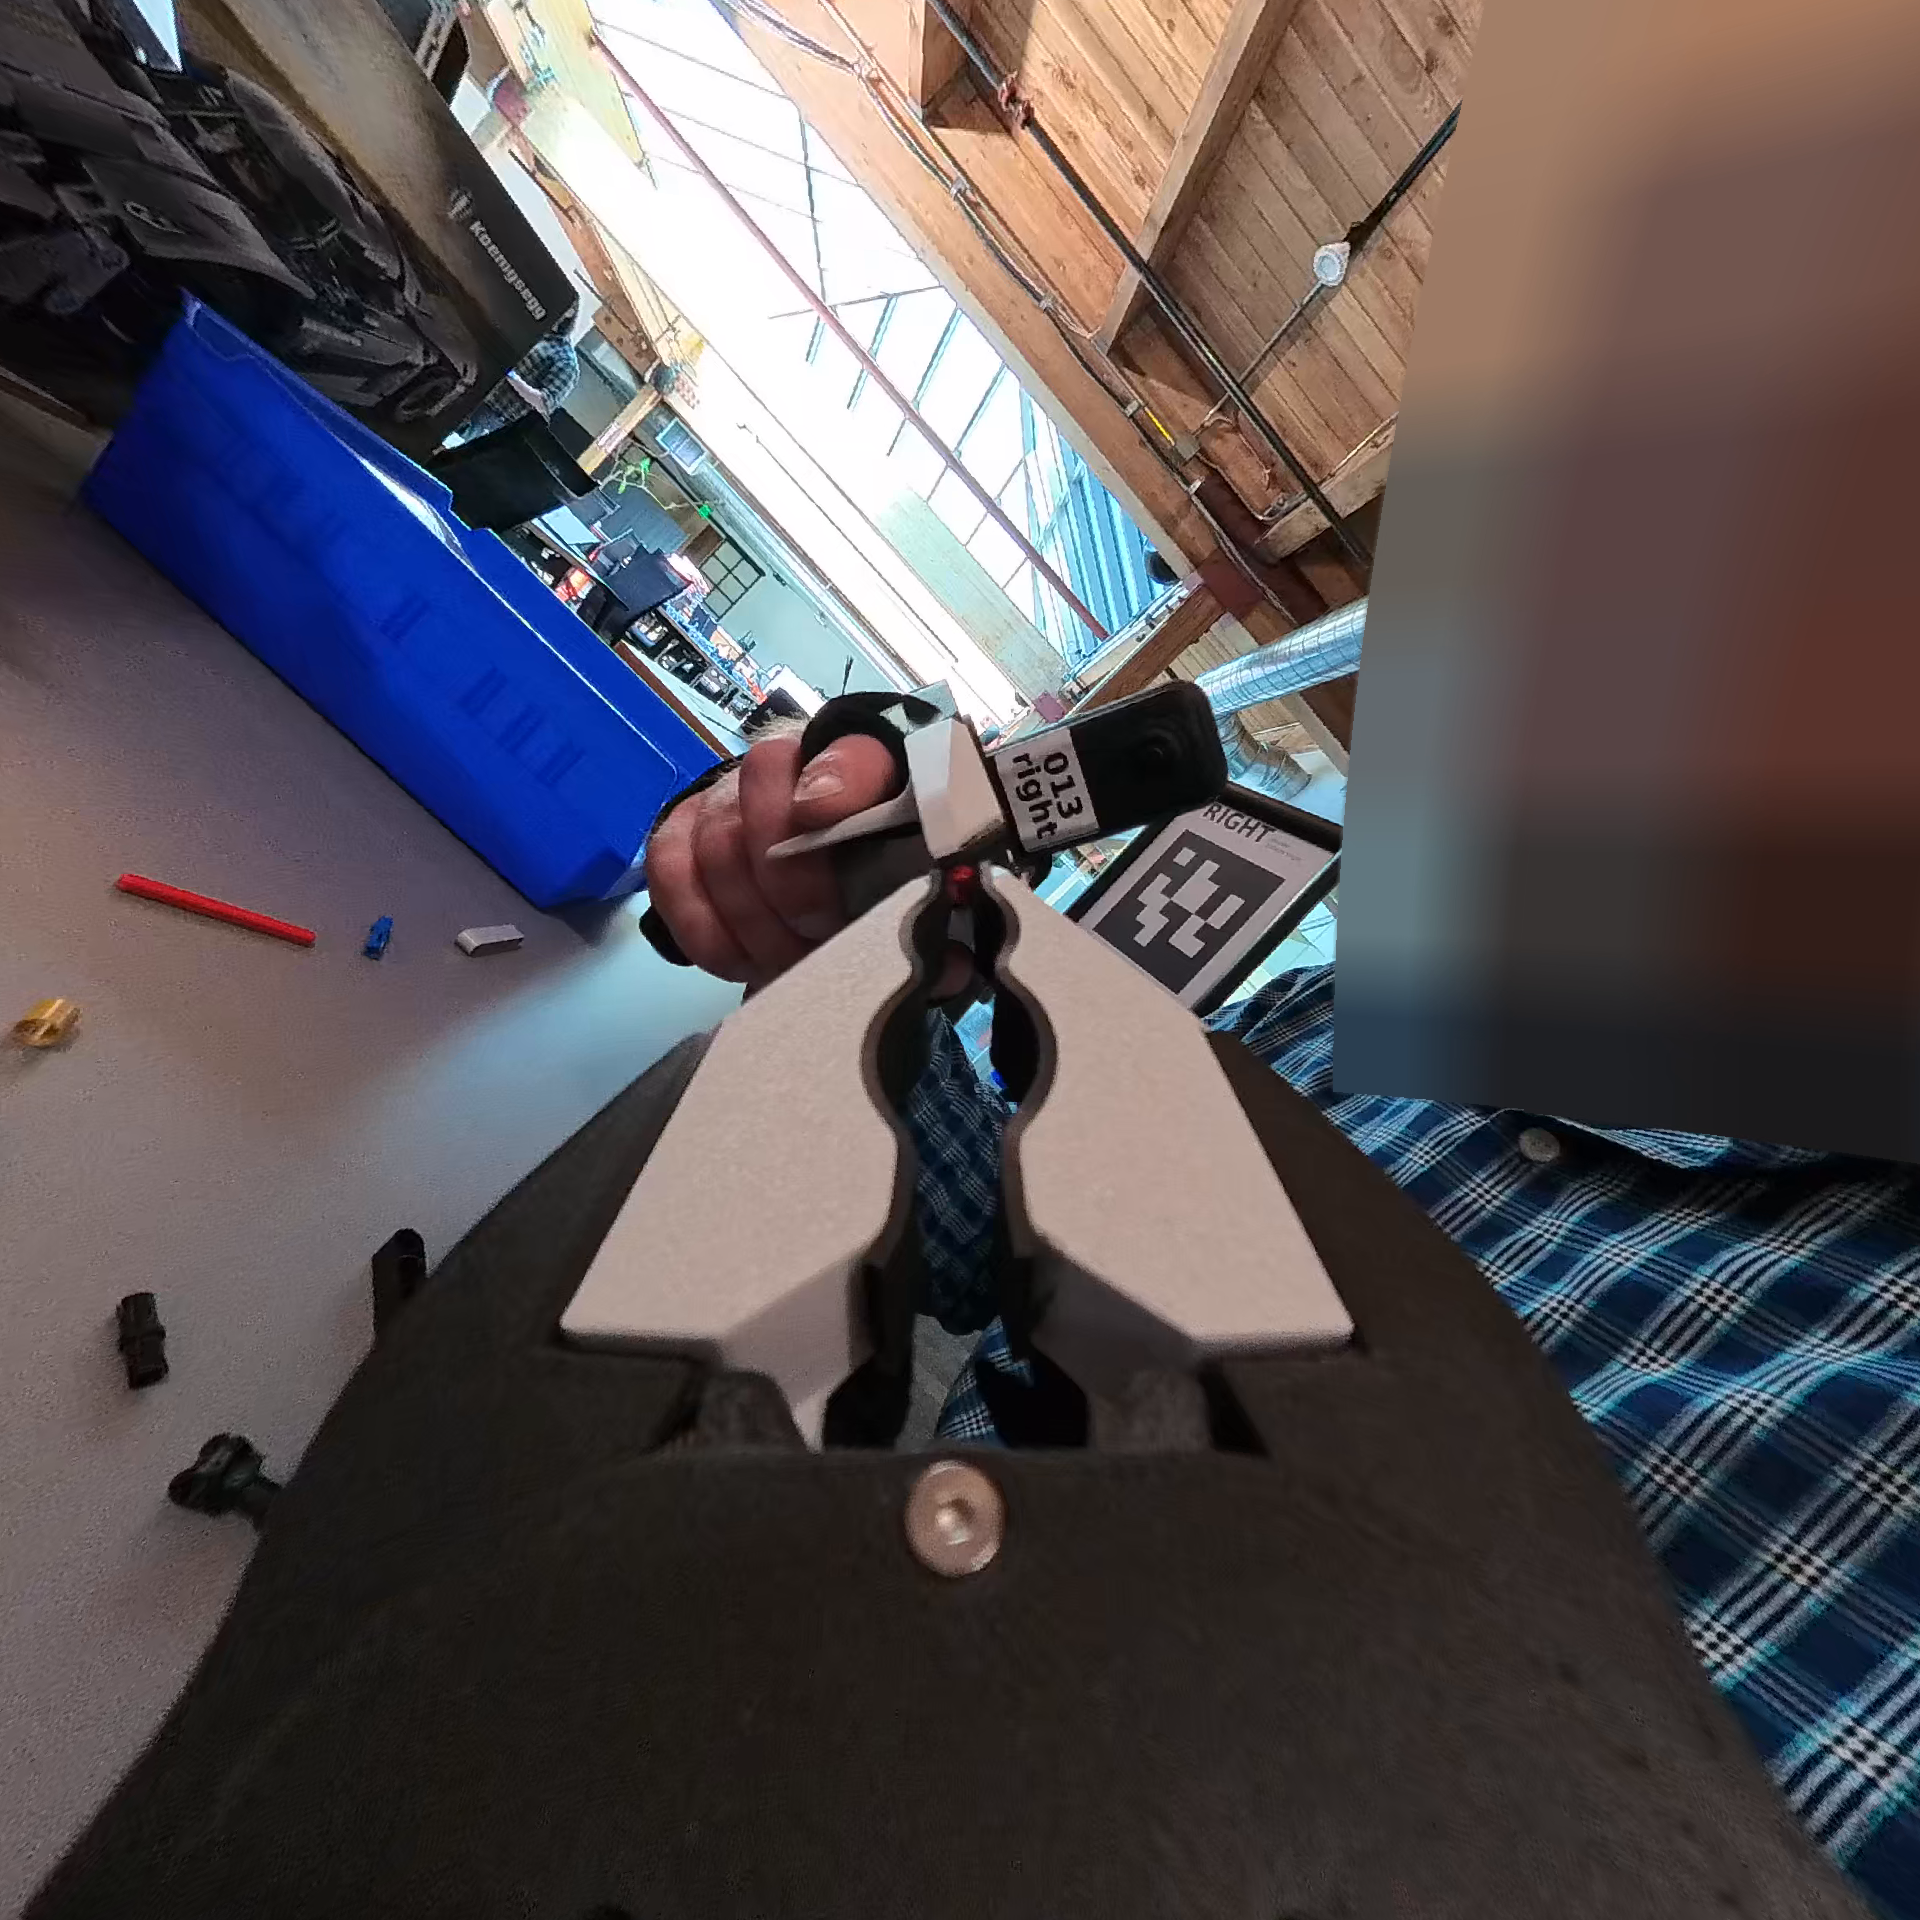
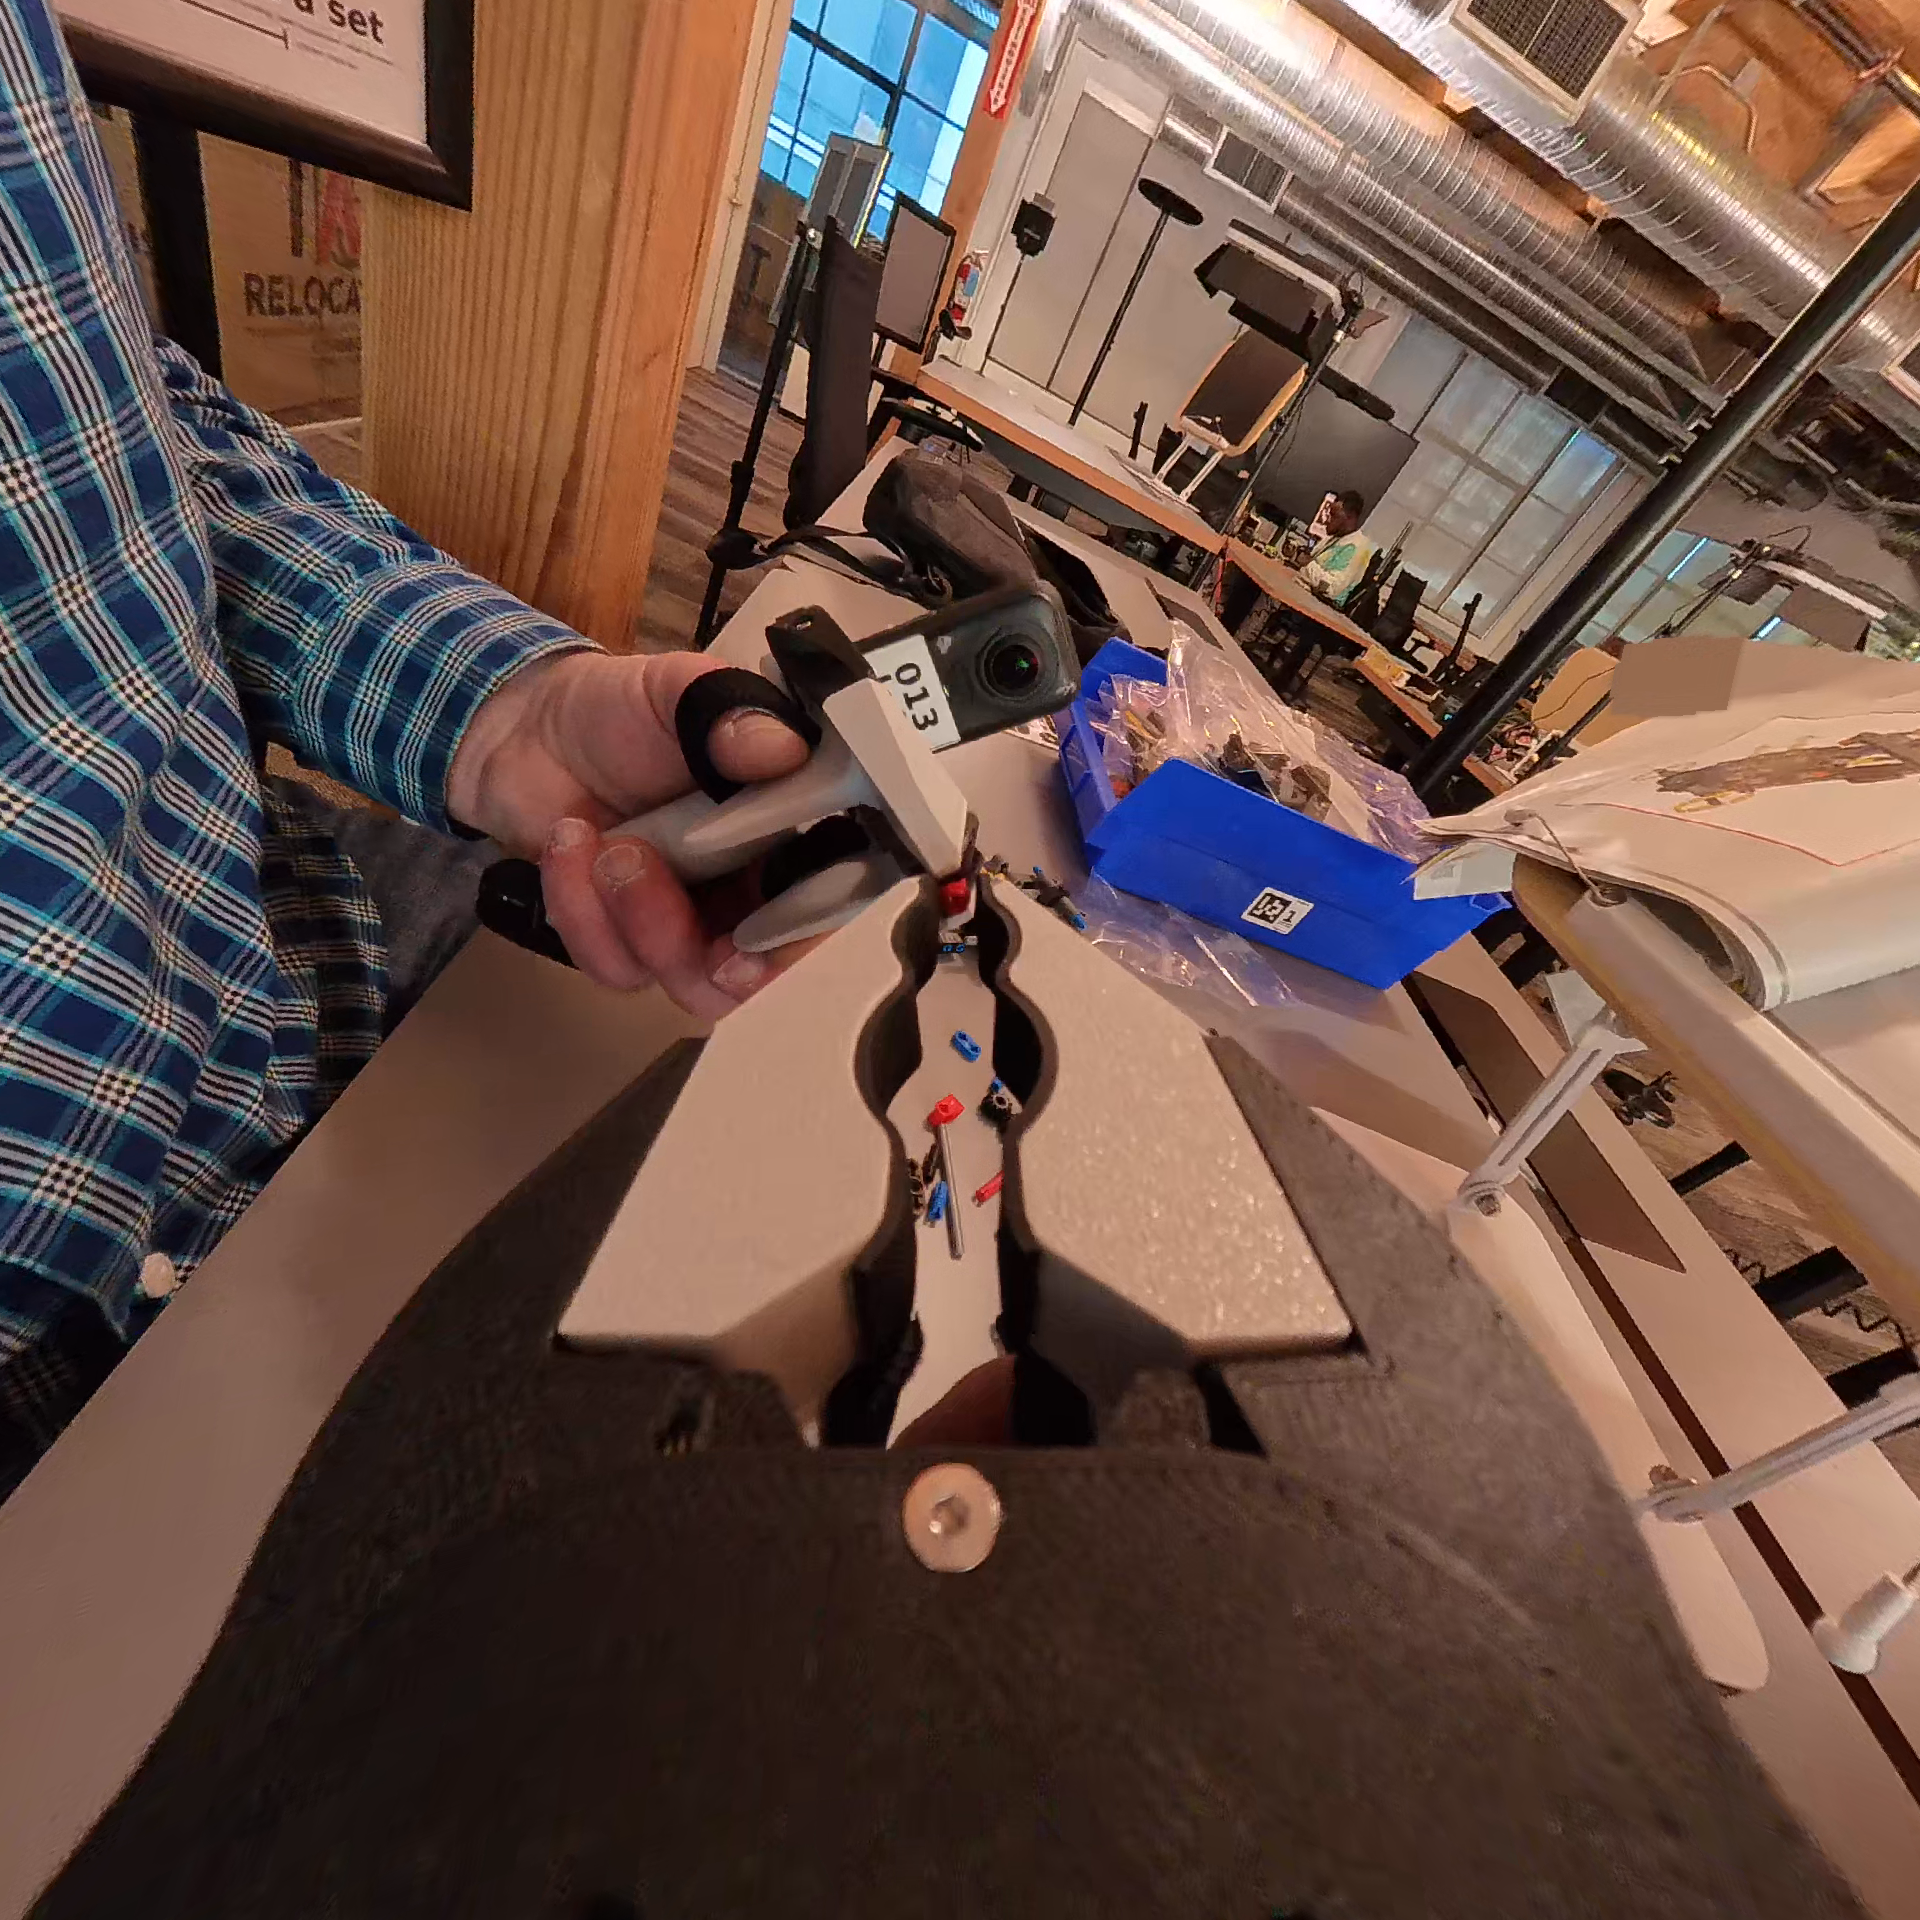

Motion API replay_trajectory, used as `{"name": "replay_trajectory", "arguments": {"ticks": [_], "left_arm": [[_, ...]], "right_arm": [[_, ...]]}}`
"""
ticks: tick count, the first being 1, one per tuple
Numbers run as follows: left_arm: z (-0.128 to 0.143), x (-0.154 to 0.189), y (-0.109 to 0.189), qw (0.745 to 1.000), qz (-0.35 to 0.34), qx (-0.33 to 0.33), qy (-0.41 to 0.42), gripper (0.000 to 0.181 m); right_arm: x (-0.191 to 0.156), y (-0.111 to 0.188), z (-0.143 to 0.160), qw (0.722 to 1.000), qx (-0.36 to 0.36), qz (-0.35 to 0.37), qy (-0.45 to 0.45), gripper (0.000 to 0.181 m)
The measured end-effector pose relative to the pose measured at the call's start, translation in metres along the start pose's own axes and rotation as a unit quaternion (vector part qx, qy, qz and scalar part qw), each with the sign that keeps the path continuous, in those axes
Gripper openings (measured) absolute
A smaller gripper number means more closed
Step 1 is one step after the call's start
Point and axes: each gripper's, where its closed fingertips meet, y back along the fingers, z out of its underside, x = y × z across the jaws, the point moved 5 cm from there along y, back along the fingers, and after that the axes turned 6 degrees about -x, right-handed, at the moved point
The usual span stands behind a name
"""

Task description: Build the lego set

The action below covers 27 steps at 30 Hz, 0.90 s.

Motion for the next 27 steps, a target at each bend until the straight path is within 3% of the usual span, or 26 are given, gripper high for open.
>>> {"name": "replay_trajectory", "arguments": {"ticks": [27], "left_arm": [[0.0016,0.0004,-0.0018,1.0,0.01,0.01,0.007,0.003]], "right_arm": [[0.0003,0.0051,-0.0006,1.0,-0.001,-0.017,-0.003,0.002]]}}
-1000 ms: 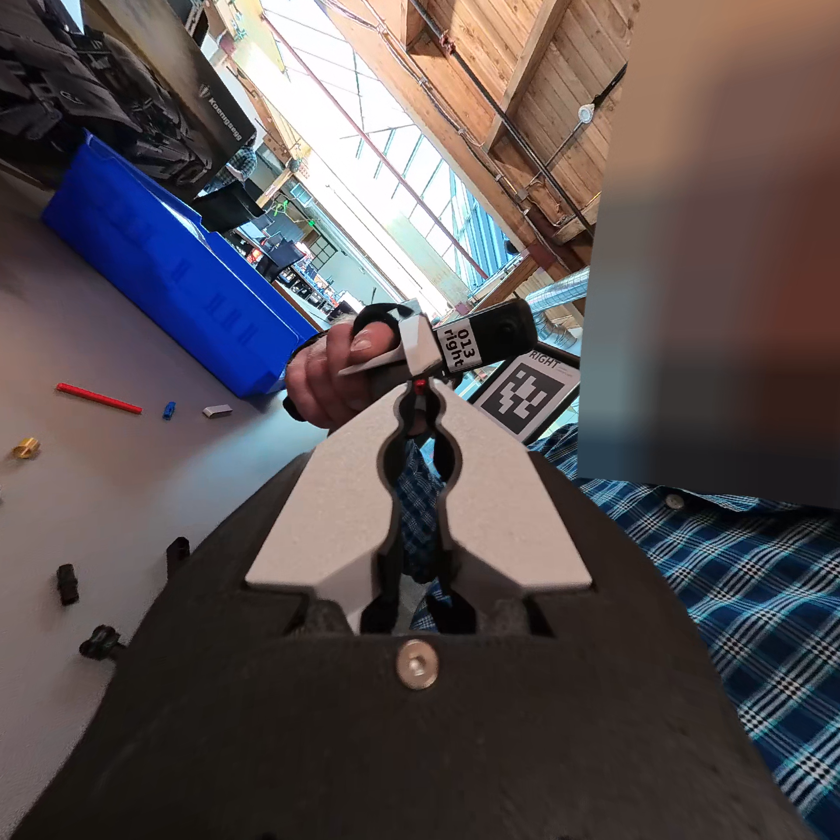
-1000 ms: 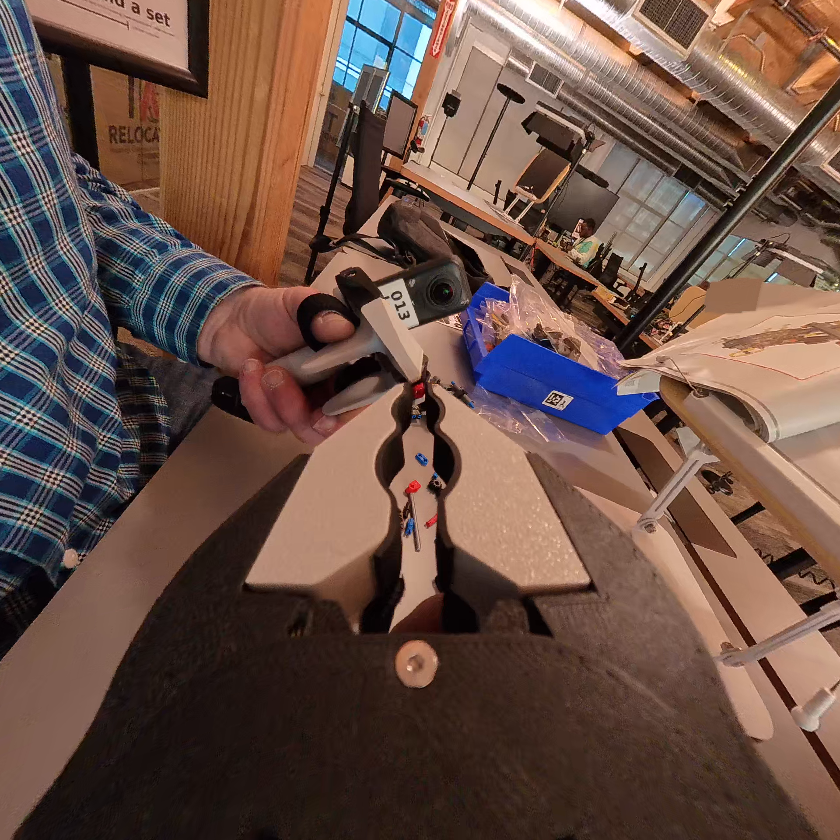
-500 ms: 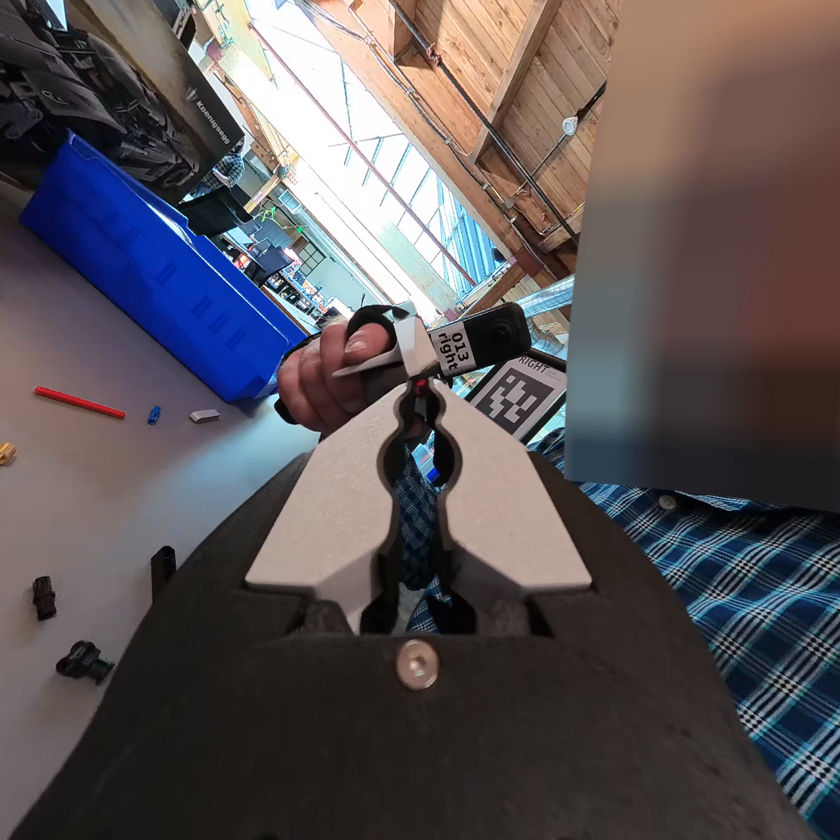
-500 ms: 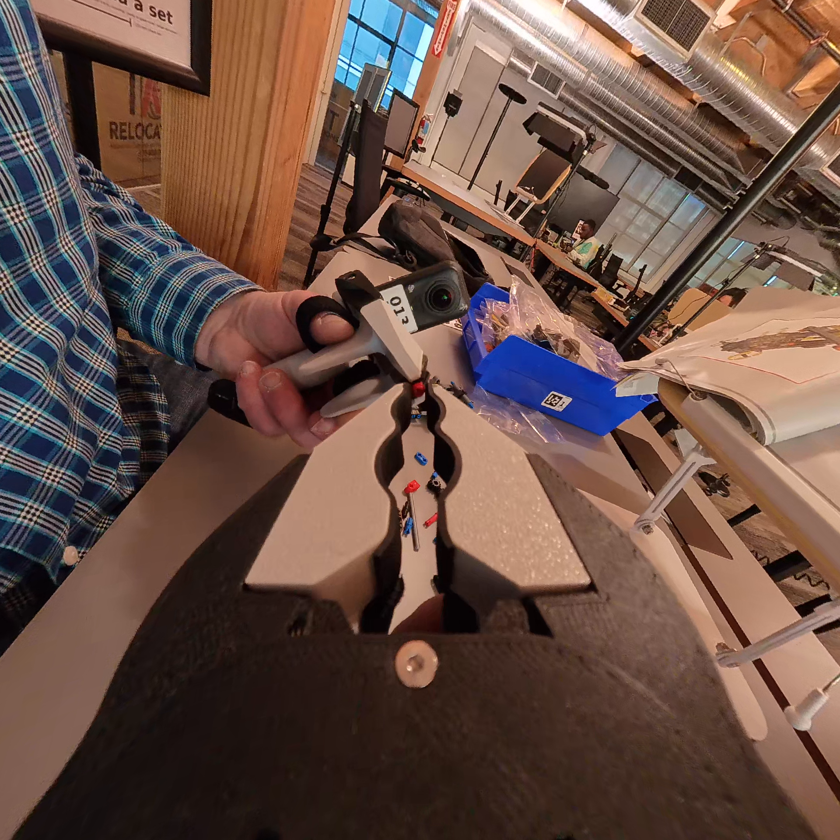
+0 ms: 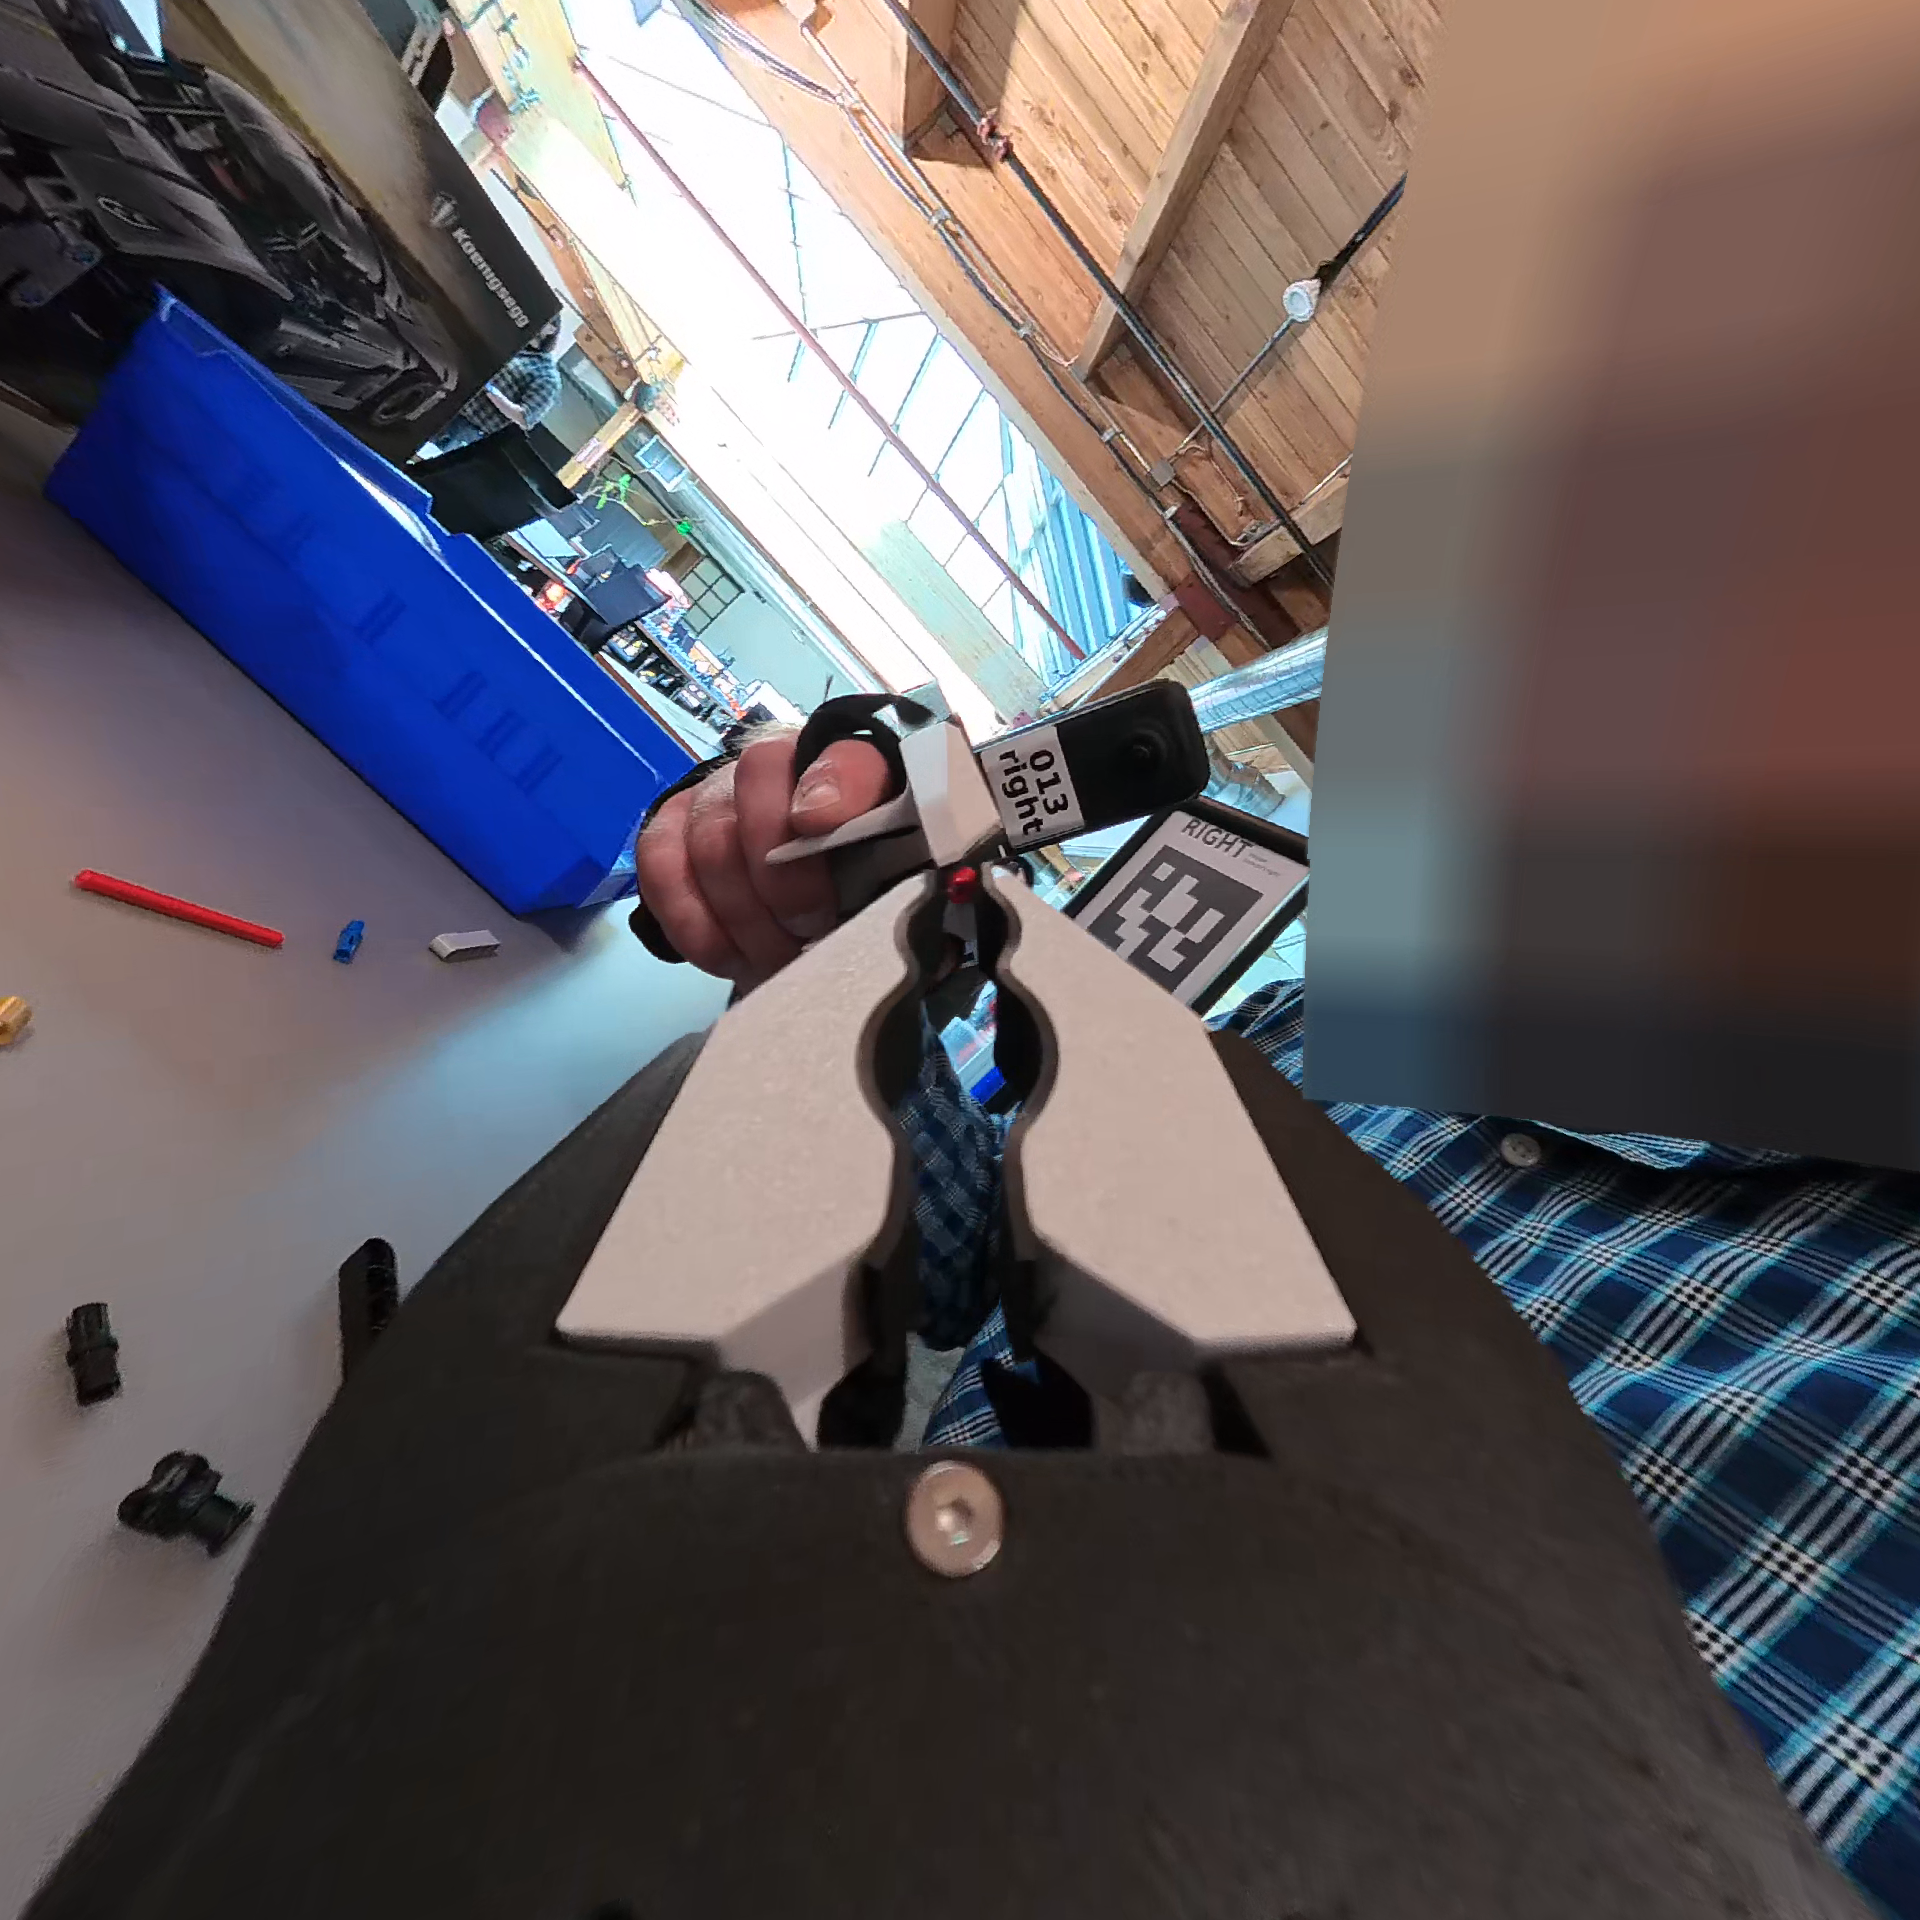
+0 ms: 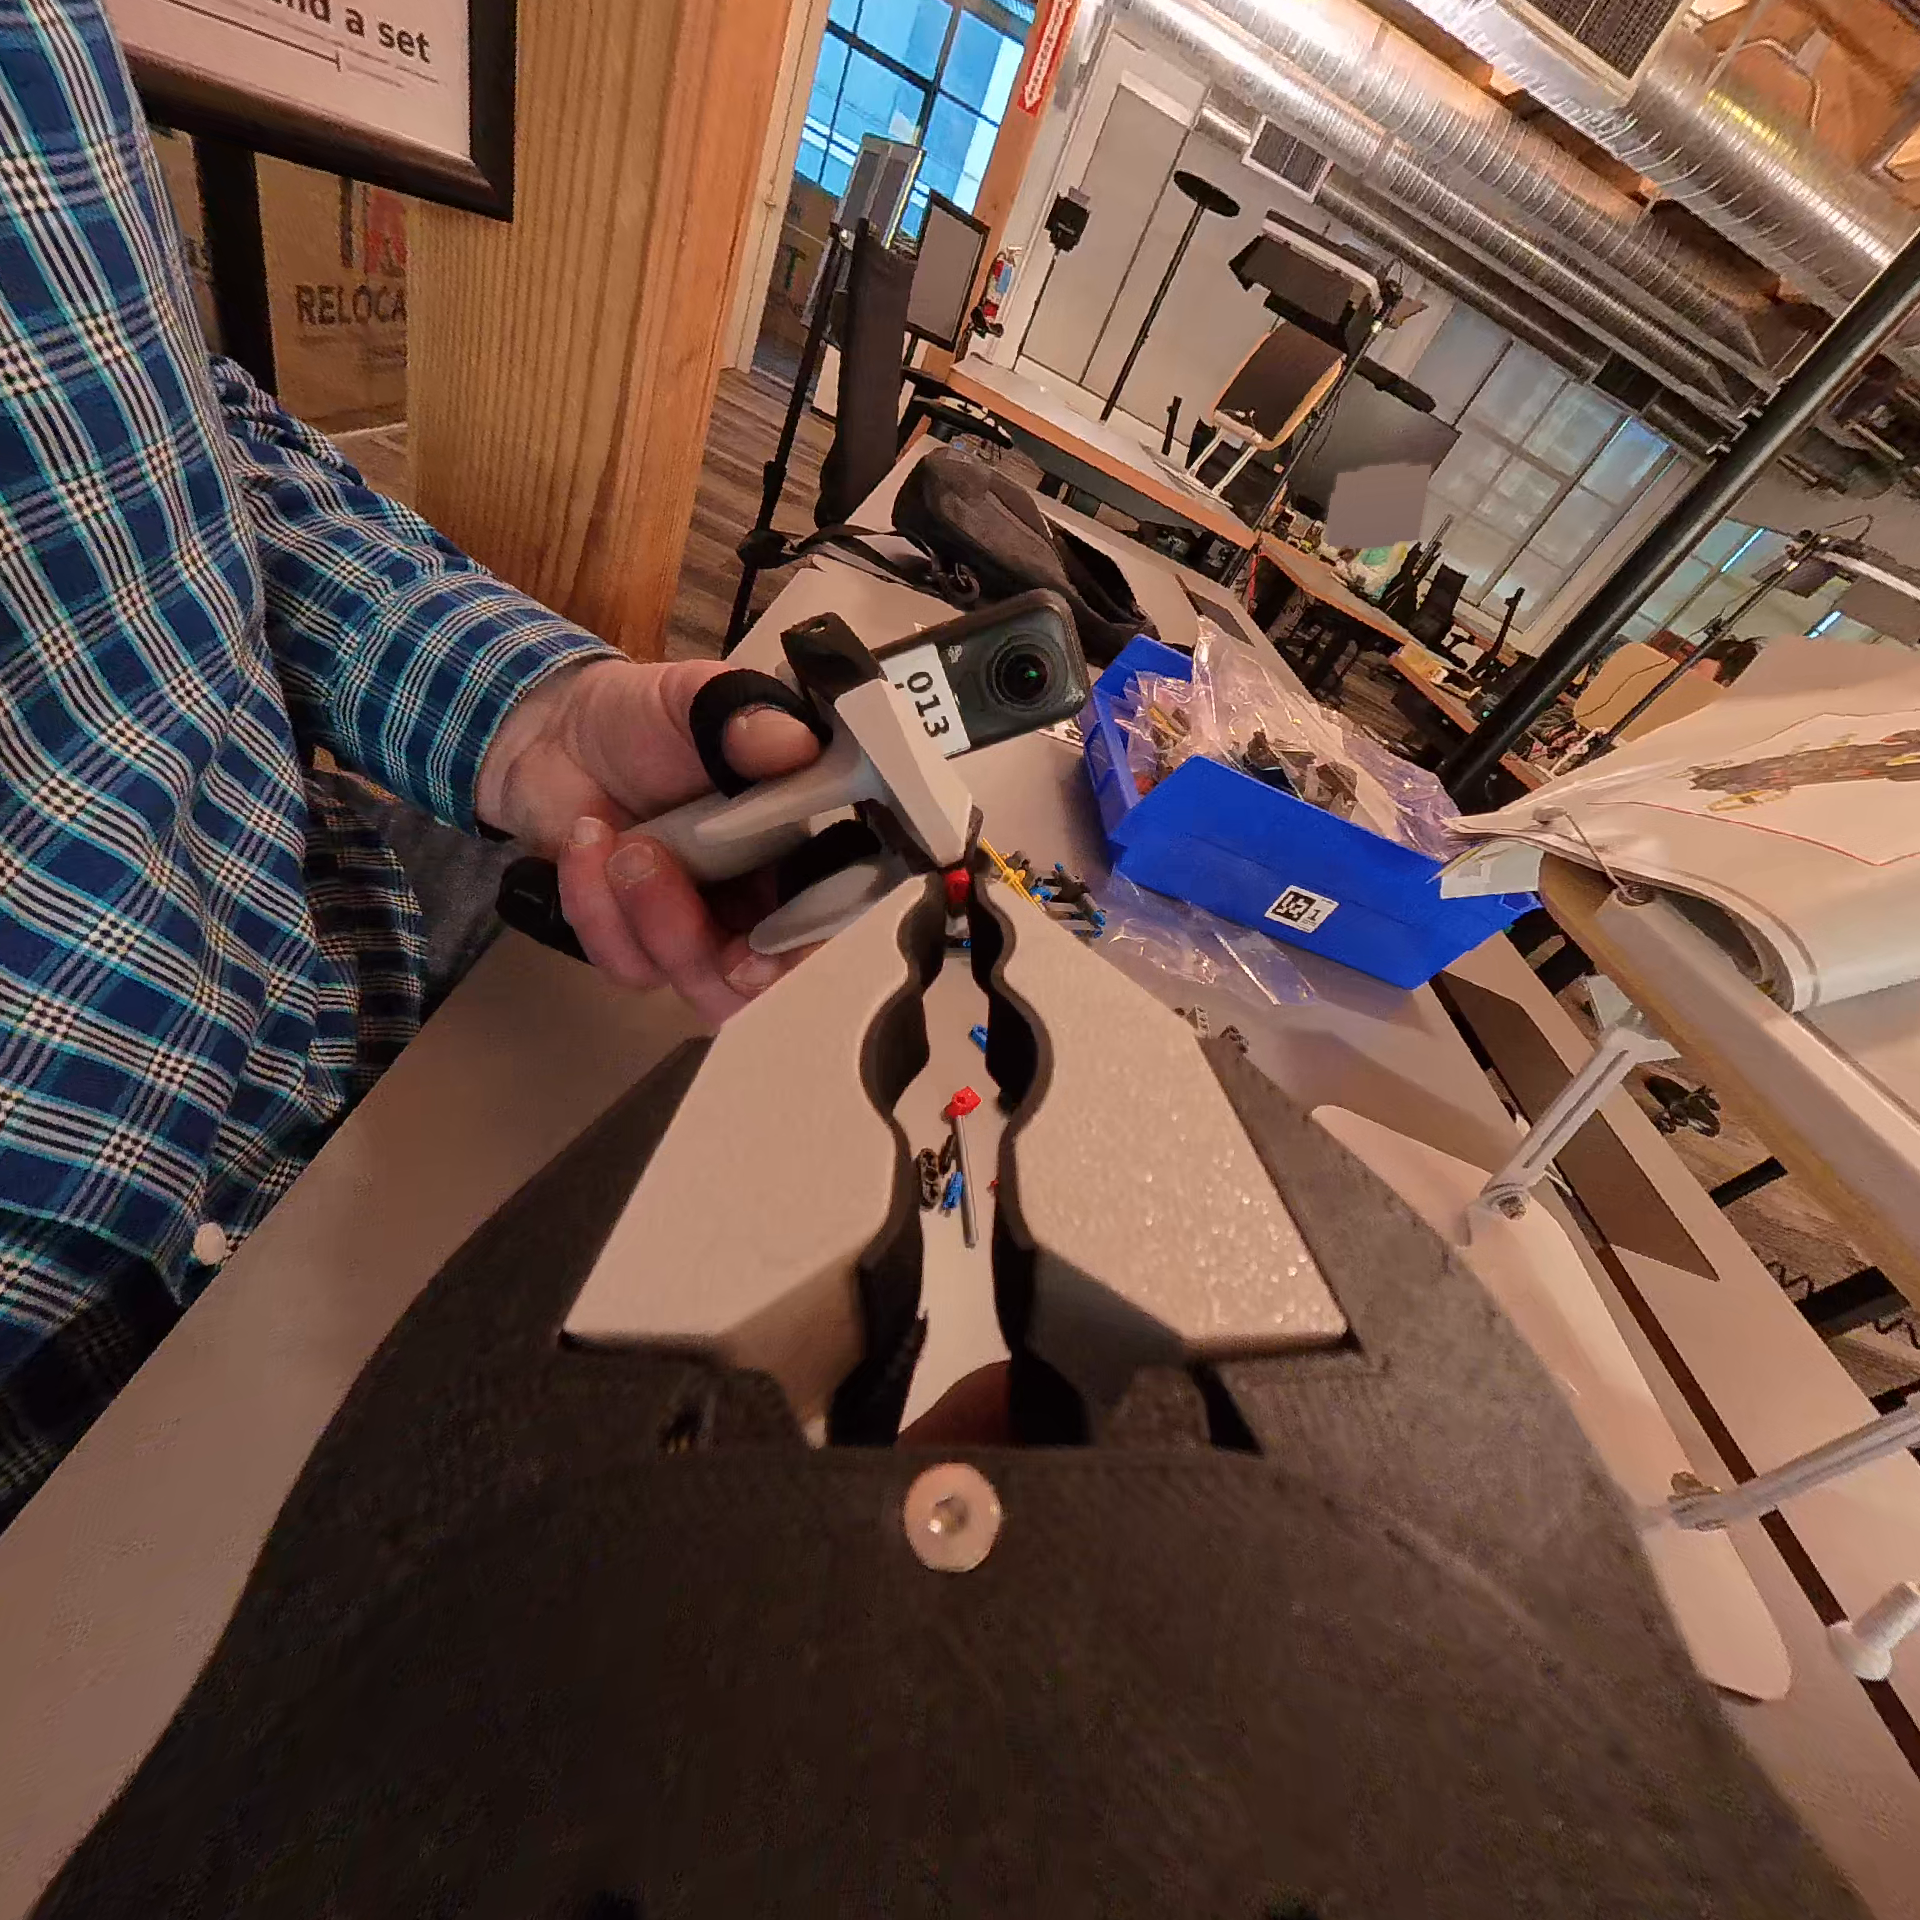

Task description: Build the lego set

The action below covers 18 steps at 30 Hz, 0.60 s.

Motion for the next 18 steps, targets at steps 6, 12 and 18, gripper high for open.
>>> {"name": "replay_trajectory", "arguments": {"ticks": [6,12,18], "left_arm": [[0.0,-0.003,0.008,0.999,-0.05,-0.001,-0.014,0.015],[0.023,0.002,0.03,0.946,-0.256,-0.109,-0.164,0.024],[0.074,-0.018,0.052,0.807,-0.431,-0.288,-0.285,0.023]], "right_arm": [[0.001,0.001,0.003,1.0,-0.01,-0.002,-0.002,0.002],[-0.007,-0.006,0.022,0.996,-0.085,-0.038,0.008,0.002],[-0.035,-0.032,0.048,0.973,-0.196,-0.117,0.045,0.002]]}}
